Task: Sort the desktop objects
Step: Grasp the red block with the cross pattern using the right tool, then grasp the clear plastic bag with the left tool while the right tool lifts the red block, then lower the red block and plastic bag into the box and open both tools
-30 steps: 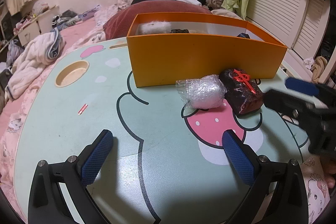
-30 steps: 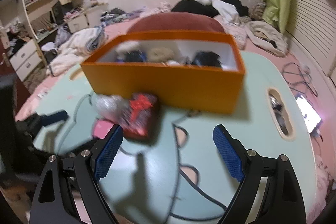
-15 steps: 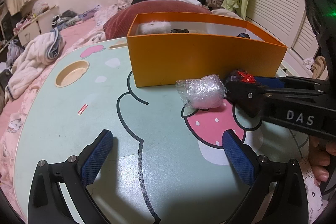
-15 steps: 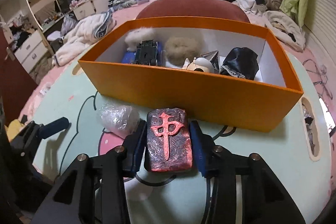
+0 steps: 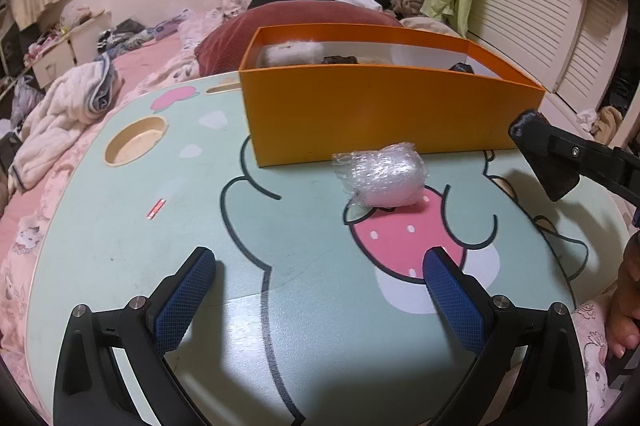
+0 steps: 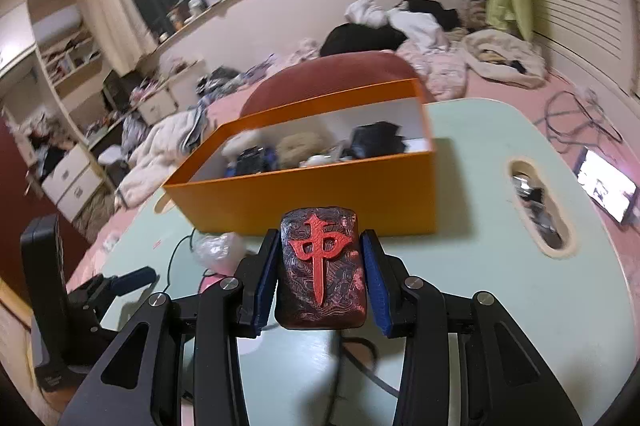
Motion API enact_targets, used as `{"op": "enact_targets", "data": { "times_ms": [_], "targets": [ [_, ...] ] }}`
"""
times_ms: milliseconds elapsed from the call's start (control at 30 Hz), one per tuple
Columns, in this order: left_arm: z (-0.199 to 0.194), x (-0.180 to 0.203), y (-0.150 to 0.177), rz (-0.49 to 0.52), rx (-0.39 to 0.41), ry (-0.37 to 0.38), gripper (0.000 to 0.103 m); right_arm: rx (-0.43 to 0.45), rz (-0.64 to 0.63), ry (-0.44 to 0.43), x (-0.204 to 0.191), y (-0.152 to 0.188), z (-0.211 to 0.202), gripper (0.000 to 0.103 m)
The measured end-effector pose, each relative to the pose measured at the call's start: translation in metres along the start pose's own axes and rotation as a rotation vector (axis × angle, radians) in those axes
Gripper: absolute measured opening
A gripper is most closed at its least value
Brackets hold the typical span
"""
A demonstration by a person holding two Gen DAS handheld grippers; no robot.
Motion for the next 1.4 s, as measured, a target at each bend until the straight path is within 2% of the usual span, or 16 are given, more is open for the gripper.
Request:
{"op": "enact_targets", "data": {
  "times_ms": [100,333,433,467,500,567,767,933,1067,1167,1333,1367,1400],
  "targets": [
    [-0.003,0.006,-0.005,0.013,-0.012,0.070,0.103,0.017,0.038,0.005,0.007,0.000,-0.004,0.041],
    [0.001,0.019,-0.040,-0.001,0.017,0.103,0.100,0.016,0.036,0.004,0.006,0.001,-0.006,0.041],
    [0.019,0.025,-0.047,0.002,-0.056,0.137,0.061,0.020,0.033,0.002,0.010,0.002,-0.007,0.041],
    [0.023,0.025,-0.046,0.000,-0.071,0.135,0.042,0.020,0.034,0.001,0.010,0.002,-0.007,0.041],
    [0.021,0.024,-0.047,0.009,-0.045,0.112,0.032,0.019,0.035,0.000,0.010,0.002,-0.007,0.041],
    [0.016,0.024,-0.043,-0.009,-0.035,0.157,0.032,0.020,0.037,-0.001,0.010,0.002,-0.007,0.041],
    [-0.014,0.021,-0.034,-0.024,0.053,0.178,0.032,0.027,0.019,-0.002,0.006,0.002,-0.009,0.041],
    [-0.027,0.019,-0.041,-0.027,0.075,0.212,0.032,0.038,-0.037,-0.015,-0.007,-0.004,-0.012,0.041],
    [-0.035,0.023,-0.068,-0.003,0.108,0.216,0.032,0.065,-0.092,-0.015,-0.020,-0.023,-0.011,0.041],
    [-0.040,0.022,-0.104,0.011,0.155,0.190,0.032,0.118,-0.123,0.012,-0.024,-0.054,-0.006,0.041],
    [-0.023,0.013,-0.149,-0.028,0.174,0.154,0.033,0.123,-0.131,0.058,-0.018,-0.092,0.020,0.041],
    [-0.014,0.011,-0.153,-0.032,0.170,0.129,0.044,0.110,-0.137,0.071,-0.016,-0.094,0.027,0.041],
    [-0.007,0.009,-0.152,-0.035,0.159,0.110,0.074,0.080,-0.146,0.090,-0.014,-0.093,0.038,0.043]
  ]
}}
Point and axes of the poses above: each gripper's, at about its wrist camera, not at the fingertips, and z roughly the way its jaws point, x to its right, y to its underside, the point moved 6 cm from there along z, roughly the way its jaws point, and after that the axes turned 3 degrees about -x, right-handed, at the moved point
